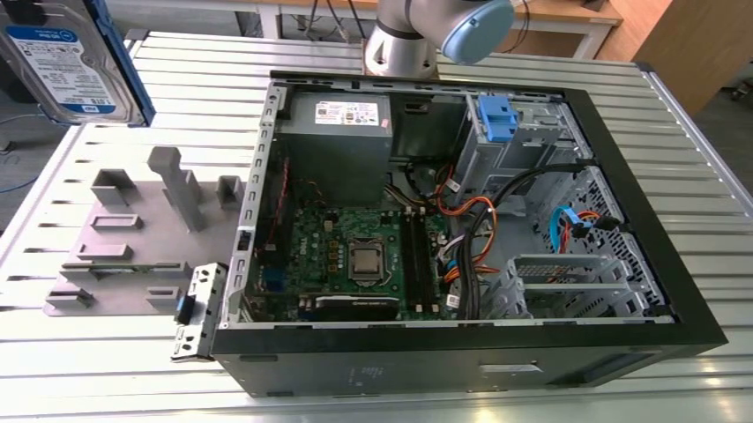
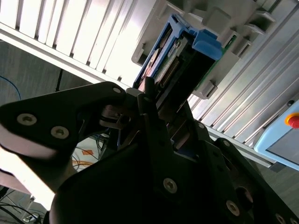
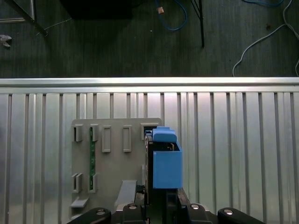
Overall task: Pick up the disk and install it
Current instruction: 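Pick up the disk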
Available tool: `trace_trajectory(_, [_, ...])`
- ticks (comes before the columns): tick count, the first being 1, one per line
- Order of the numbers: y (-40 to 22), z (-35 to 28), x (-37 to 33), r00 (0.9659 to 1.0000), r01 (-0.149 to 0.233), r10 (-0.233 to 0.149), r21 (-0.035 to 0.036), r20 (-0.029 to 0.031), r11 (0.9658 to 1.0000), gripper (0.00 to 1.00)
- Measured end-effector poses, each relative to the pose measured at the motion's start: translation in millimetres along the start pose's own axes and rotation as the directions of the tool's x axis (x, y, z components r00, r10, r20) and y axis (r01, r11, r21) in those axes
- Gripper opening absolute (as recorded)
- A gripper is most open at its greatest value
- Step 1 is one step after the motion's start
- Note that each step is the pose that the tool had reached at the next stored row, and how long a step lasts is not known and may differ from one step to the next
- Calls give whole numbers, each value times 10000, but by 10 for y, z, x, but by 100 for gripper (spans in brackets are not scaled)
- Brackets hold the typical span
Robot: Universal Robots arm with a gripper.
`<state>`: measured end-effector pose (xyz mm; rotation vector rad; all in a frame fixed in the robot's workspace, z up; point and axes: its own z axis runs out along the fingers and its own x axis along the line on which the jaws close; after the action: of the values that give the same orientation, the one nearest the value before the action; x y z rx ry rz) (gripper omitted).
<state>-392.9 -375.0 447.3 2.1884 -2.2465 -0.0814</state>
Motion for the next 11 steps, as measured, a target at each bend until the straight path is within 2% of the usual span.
trace_trajectory(7, [0,-1,0,10000,1,-1,0,1,10000,35])
trace_trajectory(11, [1,-29,-1,10000,0,0,0,1,10000,35])
